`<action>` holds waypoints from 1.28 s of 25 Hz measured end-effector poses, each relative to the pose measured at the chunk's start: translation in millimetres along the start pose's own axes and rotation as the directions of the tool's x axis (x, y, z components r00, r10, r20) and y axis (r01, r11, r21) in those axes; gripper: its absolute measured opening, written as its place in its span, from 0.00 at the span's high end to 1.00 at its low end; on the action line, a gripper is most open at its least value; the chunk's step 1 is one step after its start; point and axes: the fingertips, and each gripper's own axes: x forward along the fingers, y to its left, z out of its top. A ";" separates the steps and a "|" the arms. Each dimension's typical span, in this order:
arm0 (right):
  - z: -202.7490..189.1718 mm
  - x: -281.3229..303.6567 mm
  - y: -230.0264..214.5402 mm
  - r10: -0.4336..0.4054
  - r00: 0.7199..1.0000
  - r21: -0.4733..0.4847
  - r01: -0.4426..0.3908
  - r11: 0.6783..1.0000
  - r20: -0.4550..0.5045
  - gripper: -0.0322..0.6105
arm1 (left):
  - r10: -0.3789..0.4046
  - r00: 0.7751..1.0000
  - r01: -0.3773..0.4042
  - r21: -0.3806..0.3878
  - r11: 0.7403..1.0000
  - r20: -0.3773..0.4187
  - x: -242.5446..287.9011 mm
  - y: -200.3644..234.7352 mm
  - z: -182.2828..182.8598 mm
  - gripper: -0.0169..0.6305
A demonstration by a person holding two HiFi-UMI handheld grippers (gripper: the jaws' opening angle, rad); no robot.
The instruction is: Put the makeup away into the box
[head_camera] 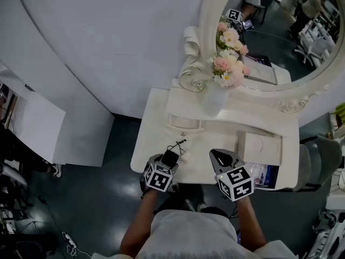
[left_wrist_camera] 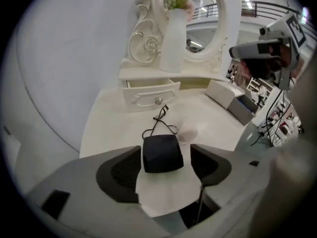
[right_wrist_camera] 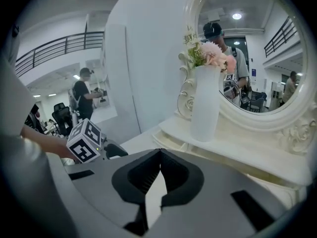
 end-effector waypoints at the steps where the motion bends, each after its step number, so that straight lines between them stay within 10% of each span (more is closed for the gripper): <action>1: -1.3 1.0 -0.5 -0.007 1.000 0.004 0.007 1.000 -0.004 0.95 | -0.001 1.000 0.001 0.020 1.000 -0.018 4.6 0.3 -3.1 0.46; 32: -23.4 -38.0 -29.7 -0.175 0.984 0.164 0.169 0.972 0.019 0.95 | 0.043 0.998 -0.045 0.042 0.998 0.036 -3.7 22.7 10.3 0.46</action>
